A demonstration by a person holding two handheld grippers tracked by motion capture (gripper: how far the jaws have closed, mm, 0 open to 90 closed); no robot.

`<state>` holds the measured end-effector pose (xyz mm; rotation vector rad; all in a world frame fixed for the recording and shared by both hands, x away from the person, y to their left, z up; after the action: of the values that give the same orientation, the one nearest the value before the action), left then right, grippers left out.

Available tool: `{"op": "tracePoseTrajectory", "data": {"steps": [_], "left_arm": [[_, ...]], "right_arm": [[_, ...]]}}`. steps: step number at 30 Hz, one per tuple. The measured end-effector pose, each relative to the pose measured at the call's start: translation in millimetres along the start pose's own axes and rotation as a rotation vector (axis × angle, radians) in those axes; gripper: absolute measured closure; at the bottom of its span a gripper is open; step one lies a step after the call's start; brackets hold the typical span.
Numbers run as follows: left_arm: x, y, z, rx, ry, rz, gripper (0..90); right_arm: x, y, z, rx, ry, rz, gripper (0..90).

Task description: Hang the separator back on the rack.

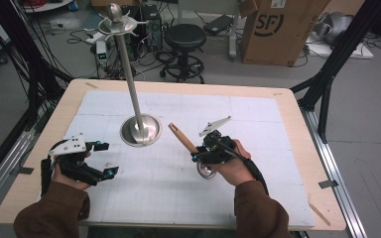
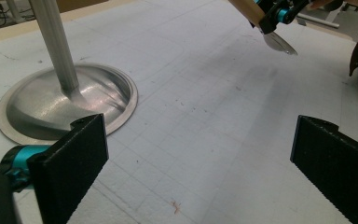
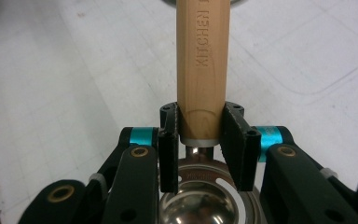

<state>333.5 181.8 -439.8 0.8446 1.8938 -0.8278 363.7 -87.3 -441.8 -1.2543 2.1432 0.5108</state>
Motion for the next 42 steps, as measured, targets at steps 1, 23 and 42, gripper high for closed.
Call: {"op": "tracePoseTrajectory", "data": {"steps": [1, 23, 42], "left_arm": [[0.2, 0.0, -0.1, -0.001, 0.002, 0.001, 4.5], [-0.1, -0.5, 0.2, 0.004, 0.000, 0.002, 4.5], [-0.3, -0.1, 0.0, 0.004, -0.001, -0.002, 4.5]], "right_arm": [[-1.5, 0.7, -1.9, -0.003, -0.014, -0.002, 69.1], [-35.3, 8.5, -38.3, -0.074, -0.242, -0.054, 69.0], [-81.6, 4.3, -71.1, -0.053, -0.309, -0.119, 69.0]]}}
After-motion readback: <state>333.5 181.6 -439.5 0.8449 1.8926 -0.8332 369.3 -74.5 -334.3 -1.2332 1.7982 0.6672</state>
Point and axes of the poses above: each handheld gripper's, and its own axes: z roughly forward along the jaws, x roughly out of its underside, y roughly to its left, the point moved 10 cm from there along z, roughly forward along the jaws, and after that the axes turned 6 degrees about -z, right-handed, at the moved point
